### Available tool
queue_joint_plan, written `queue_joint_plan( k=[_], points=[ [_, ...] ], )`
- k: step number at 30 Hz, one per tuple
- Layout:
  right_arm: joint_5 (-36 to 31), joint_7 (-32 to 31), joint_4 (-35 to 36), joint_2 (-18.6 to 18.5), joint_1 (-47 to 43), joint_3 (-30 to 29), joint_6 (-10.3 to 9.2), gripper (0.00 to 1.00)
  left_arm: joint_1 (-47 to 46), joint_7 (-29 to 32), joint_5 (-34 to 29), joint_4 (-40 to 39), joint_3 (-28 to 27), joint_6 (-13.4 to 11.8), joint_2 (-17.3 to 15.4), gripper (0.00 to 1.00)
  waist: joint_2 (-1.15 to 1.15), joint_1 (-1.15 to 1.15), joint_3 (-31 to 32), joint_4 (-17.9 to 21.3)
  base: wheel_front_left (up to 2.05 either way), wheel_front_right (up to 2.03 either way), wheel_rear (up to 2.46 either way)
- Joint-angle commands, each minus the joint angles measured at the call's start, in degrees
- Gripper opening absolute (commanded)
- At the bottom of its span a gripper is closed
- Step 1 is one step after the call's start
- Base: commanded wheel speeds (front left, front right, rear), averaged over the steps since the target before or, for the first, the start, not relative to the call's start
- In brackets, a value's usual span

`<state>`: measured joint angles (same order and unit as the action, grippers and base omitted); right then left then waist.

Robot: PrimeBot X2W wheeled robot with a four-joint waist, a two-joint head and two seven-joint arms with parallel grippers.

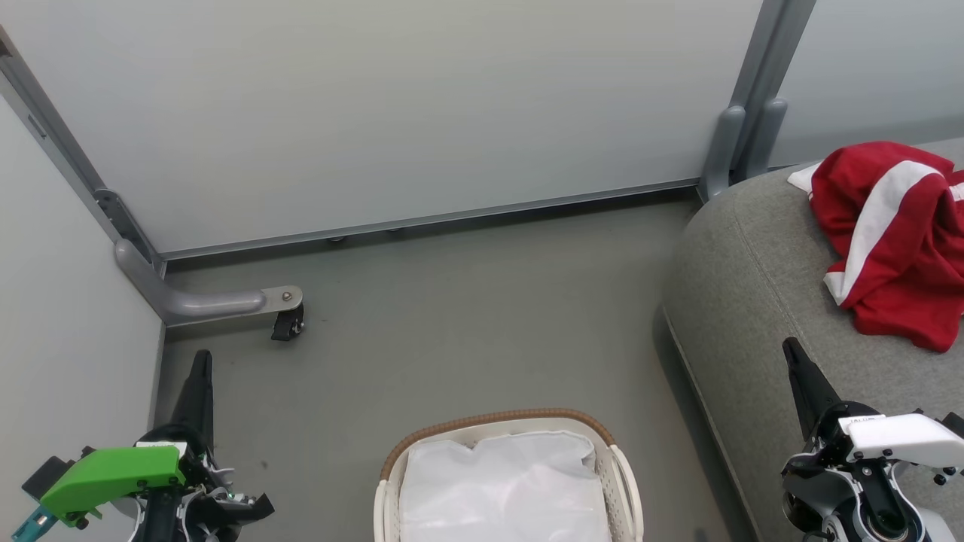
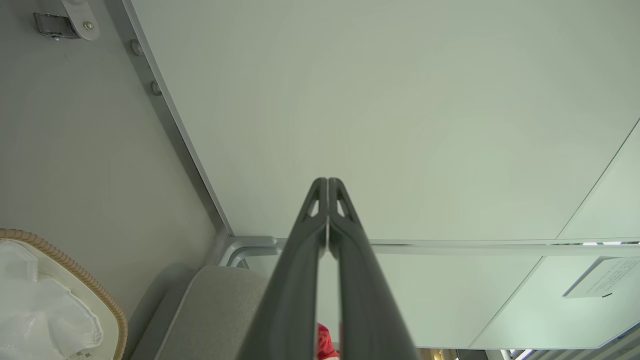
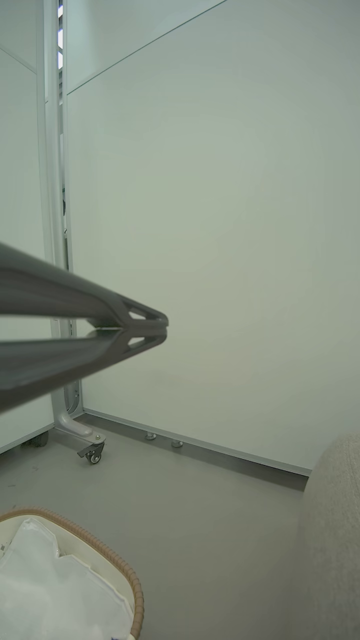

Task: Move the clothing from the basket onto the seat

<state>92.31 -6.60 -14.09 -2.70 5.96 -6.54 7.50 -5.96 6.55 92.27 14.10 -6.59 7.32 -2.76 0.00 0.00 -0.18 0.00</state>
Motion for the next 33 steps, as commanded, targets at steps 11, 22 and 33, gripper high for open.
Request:
queue_joint_plan(
  k=[11, 22, 33],
  points=[
    [0.19, -0.1, 0.2, -0.34, 0.48, -0.1, -0.02, 0.0, -0.62, 0.19, 0.24, -0.12, -0.1, 0.37, -0.21, 0.0, 0.0, 0.0, 0.0, 0.0, 0.0, 0.0, 0.0],
    [0.2, -0.1, 0.2, -0.34, 0.48, -0.09, -0.02, 0.0, -0.62, 0.18, 0.25, -0.12, -0.09, 0.35, -0.21, 0.0, 0.0, 0.0, 0.0, 0.0, 0.0, 0.0, 0.0],
    [0.19, -0.1, 0.2, -0.34, 0.47, -0.09, -0.02, 0.0, -0.62, 0.18, 0.25, -0.12, -0.09, 0.35, -0.21, 0.0, 0.0, 0.0, 0.0, 0.0, 0.0, 0.0, 0.0]
  ],
)
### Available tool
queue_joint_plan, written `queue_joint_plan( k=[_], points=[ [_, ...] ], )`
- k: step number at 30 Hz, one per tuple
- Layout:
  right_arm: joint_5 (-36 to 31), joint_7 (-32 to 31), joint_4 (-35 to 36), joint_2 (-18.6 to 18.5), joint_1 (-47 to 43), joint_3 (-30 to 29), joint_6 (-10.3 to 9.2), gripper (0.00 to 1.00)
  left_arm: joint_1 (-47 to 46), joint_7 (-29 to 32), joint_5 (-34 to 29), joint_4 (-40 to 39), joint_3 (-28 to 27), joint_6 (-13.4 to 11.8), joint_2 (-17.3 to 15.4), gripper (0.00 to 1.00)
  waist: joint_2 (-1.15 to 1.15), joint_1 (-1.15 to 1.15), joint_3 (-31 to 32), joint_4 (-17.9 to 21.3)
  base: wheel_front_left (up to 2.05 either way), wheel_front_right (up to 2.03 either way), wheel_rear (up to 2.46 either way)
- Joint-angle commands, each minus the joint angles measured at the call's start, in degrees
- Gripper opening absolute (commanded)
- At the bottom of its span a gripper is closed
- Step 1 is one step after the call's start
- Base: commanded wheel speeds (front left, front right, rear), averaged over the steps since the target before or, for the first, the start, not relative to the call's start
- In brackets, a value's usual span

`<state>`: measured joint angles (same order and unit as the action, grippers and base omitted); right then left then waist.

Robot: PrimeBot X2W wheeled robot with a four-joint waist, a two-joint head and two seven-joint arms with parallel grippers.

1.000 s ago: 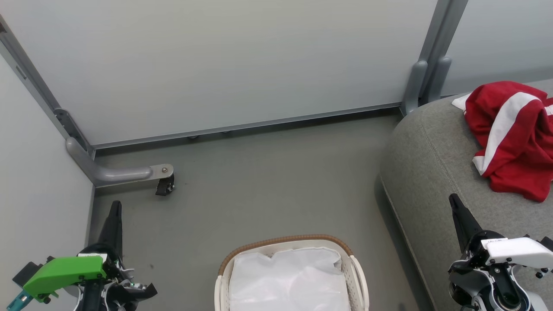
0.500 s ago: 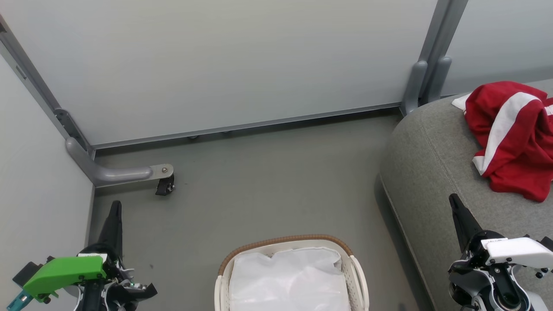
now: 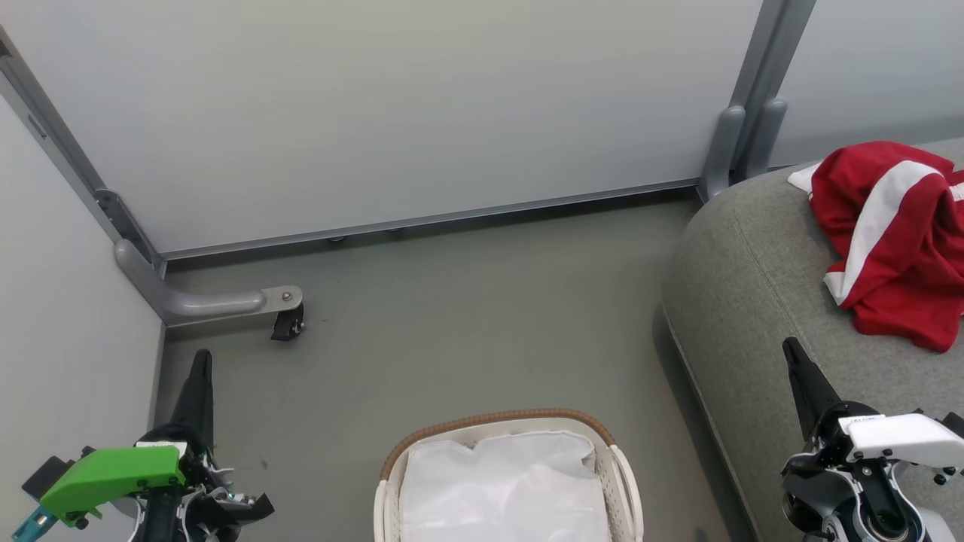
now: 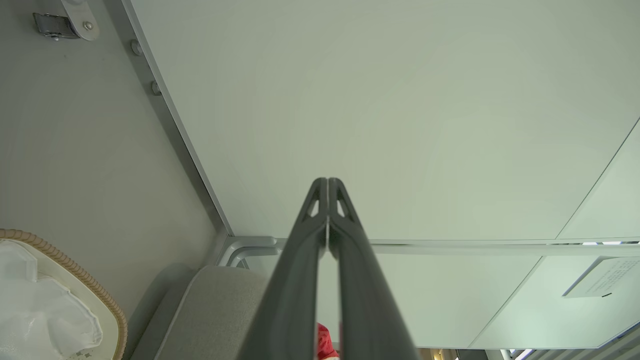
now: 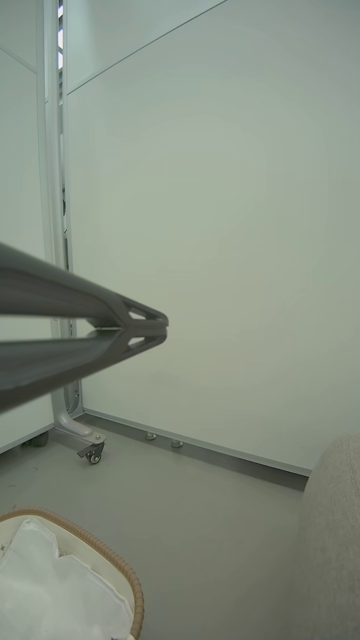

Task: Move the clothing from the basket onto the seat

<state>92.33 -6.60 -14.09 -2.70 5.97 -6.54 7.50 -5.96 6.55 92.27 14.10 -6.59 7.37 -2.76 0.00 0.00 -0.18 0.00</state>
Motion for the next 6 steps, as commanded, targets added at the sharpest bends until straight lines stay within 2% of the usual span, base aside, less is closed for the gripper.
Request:
queue_joint_plan(
  k=[1, 6],
  points=[
    [0.18, -0.1, 0.2, -0.34, 0.46, -0.09, -0.02, 0.0, -0.62, 0.18, 0.26, -0.12, -0.09, 0.3, -0.21, 0.0, 0.0, 0.0, 0.0, 0.0, 0.0, 0.0, 0.0],
    [0.19, -0.09, 0.2, -0.34, 0.46, -0.09, -0.02, 0.0, -0.62, 0.18, 0.26, -0.13, -0.09, 0.31, -0.21, 0.0, 0.0, 0.0, 0.0, 0.0, 0.0, 0.0, 0.0]
  ],
)
